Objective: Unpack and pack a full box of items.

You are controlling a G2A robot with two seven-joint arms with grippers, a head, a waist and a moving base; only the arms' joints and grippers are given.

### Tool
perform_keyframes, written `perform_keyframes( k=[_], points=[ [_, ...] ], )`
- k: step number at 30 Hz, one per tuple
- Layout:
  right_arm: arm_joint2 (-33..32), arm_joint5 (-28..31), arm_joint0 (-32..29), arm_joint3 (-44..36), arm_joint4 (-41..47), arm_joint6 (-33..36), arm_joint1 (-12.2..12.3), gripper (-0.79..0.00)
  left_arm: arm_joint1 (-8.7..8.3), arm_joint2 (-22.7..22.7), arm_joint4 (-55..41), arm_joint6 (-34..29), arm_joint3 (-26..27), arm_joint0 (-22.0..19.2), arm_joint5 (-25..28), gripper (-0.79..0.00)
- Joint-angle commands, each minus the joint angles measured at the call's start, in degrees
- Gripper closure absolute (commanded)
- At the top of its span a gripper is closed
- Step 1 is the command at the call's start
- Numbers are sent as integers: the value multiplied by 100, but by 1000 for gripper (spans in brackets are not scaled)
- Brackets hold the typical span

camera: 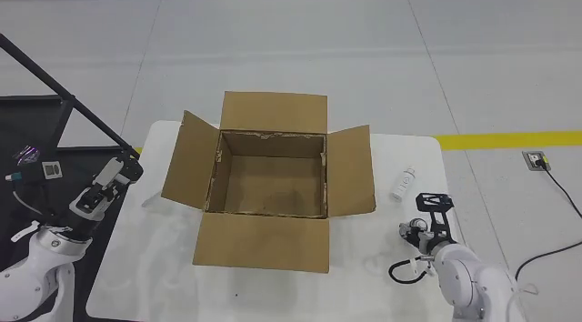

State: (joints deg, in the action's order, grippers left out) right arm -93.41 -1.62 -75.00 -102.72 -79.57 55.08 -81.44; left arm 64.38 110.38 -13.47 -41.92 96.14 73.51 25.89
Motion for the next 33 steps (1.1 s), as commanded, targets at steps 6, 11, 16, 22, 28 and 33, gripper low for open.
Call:
perform_keyframes(
  k=[6, 11, 16, 22, 28, 33],
  points=[
    [-129, -89, -50, -437, 168, -317, 29, -785, 0, 0, 0, 0, 0, 0, 0, -785],
    [-242, -63, -108, -1517, 482, -715, 44, -785, 0, 0, 0, 0, 0, 0, 0, -785],
    [14, 514, 489, -1680, 1570, -669, 54, -785, 0, 0, 0, 0, 0, 0, 0, -785],
    [721, 770, 1998, -267, 1750, 419, 78, -785, 0, 0, 0, 0, 0, 0, 0, -785],
    [1019, 914, 2918, 1011, 2458, 1087, 79, -785, 0, 0, 0, 0, 0, 0, 0, -785],
    [1284, 936, 3288, 1548, 2655, 1366, 83, -785, 0, 0, 0, 0, 0, 0, 0, -785]
  ],
)
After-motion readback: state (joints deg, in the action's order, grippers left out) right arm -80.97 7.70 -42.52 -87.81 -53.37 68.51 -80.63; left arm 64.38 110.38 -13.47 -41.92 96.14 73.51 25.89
